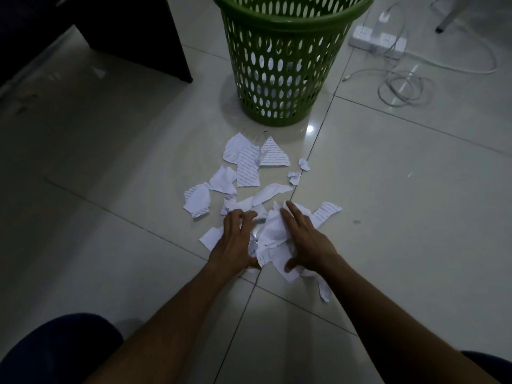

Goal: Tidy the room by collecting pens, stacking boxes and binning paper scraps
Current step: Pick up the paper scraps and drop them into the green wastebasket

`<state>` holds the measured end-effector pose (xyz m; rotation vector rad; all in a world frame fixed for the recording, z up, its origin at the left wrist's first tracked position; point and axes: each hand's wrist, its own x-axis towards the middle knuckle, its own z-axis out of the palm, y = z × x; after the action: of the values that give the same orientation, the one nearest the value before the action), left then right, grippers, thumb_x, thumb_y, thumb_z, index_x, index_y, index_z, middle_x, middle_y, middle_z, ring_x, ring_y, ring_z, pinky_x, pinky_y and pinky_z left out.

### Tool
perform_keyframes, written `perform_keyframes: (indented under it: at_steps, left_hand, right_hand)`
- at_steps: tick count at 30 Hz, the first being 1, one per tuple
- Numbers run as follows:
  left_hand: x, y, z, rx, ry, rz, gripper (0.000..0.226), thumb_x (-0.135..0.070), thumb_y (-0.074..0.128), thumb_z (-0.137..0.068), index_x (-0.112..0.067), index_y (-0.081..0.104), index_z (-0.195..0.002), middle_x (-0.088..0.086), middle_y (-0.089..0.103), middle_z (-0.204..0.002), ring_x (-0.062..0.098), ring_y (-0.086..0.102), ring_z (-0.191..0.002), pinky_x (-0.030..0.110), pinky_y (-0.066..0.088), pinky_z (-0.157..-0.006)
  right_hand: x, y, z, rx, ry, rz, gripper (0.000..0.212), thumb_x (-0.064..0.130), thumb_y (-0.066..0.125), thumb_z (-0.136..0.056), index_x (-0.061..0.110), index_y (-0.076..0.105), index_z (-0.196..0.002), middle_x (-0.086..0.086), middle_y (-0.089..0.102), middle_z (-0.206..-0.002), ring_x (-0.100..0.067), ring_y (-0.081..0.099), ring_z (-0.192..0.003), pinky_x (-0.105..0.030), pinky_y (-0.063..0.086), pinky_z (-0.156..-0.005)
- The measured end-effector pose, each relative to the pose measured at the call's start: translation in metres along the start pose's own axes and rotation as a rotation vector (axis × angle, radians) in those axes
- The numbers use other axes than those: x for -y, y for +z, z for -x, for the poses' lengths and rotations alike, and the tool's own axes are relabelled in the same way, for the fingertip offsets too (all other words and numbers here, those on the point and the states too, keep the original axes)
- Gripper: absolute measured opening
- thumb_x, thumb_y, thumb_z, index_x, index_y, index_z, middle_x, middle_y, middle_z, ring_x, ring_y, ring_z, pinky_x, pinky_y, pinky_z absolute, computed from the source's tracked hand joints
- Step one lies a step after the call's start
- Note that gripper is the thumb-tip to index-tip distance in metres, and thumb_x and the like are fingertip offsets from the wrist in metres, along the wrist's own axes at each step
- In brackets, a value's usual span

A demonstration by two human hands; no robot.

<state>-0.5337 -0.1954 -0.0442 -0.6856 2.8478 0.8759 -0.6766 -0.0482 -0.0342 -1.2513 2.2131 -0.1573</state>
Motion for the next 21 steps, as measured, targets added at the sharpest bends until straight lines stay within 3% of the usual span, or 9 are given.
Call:
perform_keyframes:
  at_steps: [2, 5, 7, 9, 13, 16, 21]
  left_hand:
    - [0.002, -0.001, -0.005, 0.004, -0.028, -0.111, 0.118, -0.058, 0.081, -0.056, -0.019, 0.018, -0.148, 0.011, 0.023, -0.143, 0.028, 0.020, -0.136, 0.043, 0.035, -0.109]
    - [0.003, -0.002, -0.010, 0.011, -0.126, -0.329, 0.129, -0.077, 0.067, -0.057, -0.026, -0.003, -0.153, 0.013, 0.008, -0.157, 0.033, 0.006, -0.146, 0.050, 0.013, -0.115]
    - [0.003, -0.002, -0.012, 0.018, -0.169, -0.424, 0.137, -0.085, 0.061, -0.053, -0.030, -0.022, -0.147, 0.012, -0.017, -0.160, 0.034, -0.013, -0.147, 0.060, -0.002, -0.113]
    - [0.007, -0.003, -0.015, 0.068, -0.216, -0.349, 0.147, -0.084, 0.067, -0.046, -0.033, -0.033, -0.141, 0.008, -0.034, -0.154, 0.034, -0.026, -0.144, 0.070, 0.001, -0.108]
    - [0.014, -0.003, -0.022, 0.191, -0.268, -0.103, 0.150, -0.070, 0.080, -0.045, -0.041, -0.032, -0.141, 0.003, -0.032, -0.155, 0.030, -0.026, -0.144, 0.073, 0.013, -0.108]
    - [0.010, -0.004, -0.028, 0.221, -0.280, -0.116, 0.150, -0.067, 0.082, -0.048, -0.034, -0.026, -0.146, 0.004, -0.021, -0.159, 0.031, -0.021, -0.146, 0.072, 0.014, -0.108]
    - [0.006, -0.011, -0.035, 0.303, -0.306, -0.149, 0.145, -0.062, 0.080, -0.057, -0.017, -0.021, -0.150, 0.009, -0.019, -0.159, 0.032, -0.021, -0.146, 0.068, 0.011, -0.112]
  right_hand:
    - [0.003, -0.003, -0.007, -0.018, 0.011, 0.066, 0.144, 0.047, 0.090, -0.050, 0.019, -0.008, -0.152, -0.003, -0.019, -0.159, -0.029, 0.005, -0.147, -0.044, 0.035, -0.109]
    - [0.006, -0.008, -0.016, -0.047, 0.034, 0.249, 0.150, 0.062, 0.085, -0.045, 0.021, -0.014, -0.151, -0.006, -0.025, -0.157, -0.033, 0.009, -0.144, -0.048, 0.029, -0.111]
    - [0.008, -0.010, -0.023, -0.048, 0.081, 0.297, 0.154, 0.068, 0.082, -0.043, 0.026, -0.022, -0.148, -0.006, -0.035, -0.153, -0.037, -0.003, -0.146, -0.061, 0.019, -0.111]
    - [0.010, -0.011, -0.030, -0.022, 0.116, 0.304, 0.156, 0.070, 0.082, -0.041, 0.030, -0.028, -0.145, -0.004, -0.045, -0.147, -0.038, -0.020, -0.144, -0.072, 0.010, -0.107]
    - [0.010, -0.014, -0.044, 0.039, 0.126, 0.211, 0.158, 0.064, 0.087, -0.037, 0.037, -0.028, -0.143, 0.004, -0.055, -0.136, -0.038, -0.031, -0.139, -0.077, 0.019, -0.101]
    - [0.015, -0.016, -0.057, 0.048, 0.100, 0.140, 0.157, 0.060, 0.089, -0.038, 0.041, -0.025, -0.144, 0.009, -0.054, -0.136, -0.038, -0.030, -0.140, -0.073, 0.029, -0.100]
    - [0.023, -0.018, -0.073, 0.070, 0.061, 0.094, 0.155, 0.050, 0.093, -0.038, 0.047, -0.021, -0.143, 0.012, -0.045, -0.145, -0.039, -0.021, -0.143, -0.071, 0.031, -0.101]
